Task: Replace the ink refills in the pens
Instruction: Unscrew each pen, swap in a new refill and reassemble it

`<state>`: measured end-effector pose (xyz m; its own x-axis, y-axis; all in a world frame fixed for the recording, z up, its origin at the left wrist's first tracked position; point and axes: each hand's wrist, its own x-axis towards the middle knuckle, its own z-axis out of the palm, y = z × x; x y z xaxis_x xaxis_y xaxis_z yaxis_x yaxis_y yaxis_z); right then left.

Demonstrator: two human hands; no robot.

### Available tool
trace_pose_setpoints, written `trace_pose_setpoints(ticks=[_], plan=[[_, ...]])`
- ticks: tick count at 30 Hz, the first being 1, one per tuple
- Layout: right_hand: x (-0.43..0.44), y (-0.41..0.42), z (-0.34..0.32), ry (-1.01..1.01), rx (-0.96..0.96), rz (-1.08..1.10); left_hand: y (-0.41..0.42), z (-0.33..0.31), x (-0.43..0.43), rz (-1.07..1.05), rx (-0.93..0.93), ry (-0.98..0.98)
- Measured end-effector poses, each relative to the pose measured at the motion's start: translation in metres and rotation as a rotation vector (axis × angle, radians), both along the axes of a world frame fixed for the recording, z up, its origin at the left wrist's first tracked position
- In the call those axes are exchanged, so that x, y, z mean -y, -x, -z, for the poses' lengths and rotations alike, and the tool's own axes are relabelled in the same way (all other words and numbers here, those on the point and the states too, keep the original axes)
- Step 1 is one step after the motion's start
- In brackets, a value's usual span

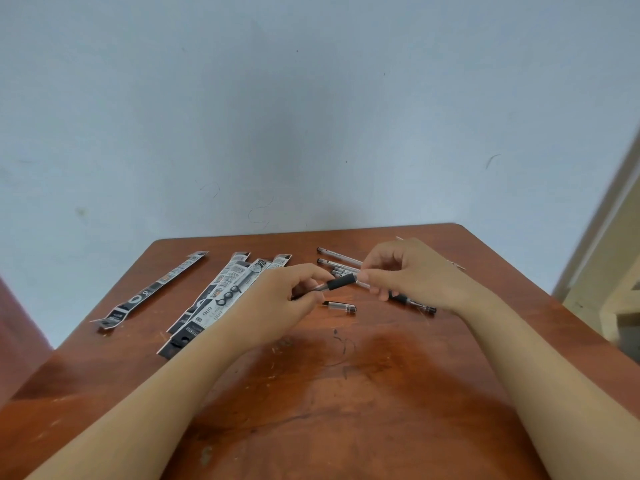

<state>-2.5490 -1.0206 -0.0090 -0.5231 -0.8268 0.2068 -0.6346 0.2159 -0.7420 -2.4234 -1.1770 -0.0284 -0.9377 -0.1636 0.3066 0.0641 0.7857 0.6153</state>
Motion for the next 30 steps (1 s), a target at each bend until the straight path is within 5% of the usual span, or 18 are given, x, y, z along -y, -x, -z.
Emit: trace_pose_setpoints(ticks=[30], plan=[[0.0008,-0.0014,-0.0005,0.026,0.039,-0.041,-0.0001,-0.0006,0.001,-0.032,-0.031,0.028]])
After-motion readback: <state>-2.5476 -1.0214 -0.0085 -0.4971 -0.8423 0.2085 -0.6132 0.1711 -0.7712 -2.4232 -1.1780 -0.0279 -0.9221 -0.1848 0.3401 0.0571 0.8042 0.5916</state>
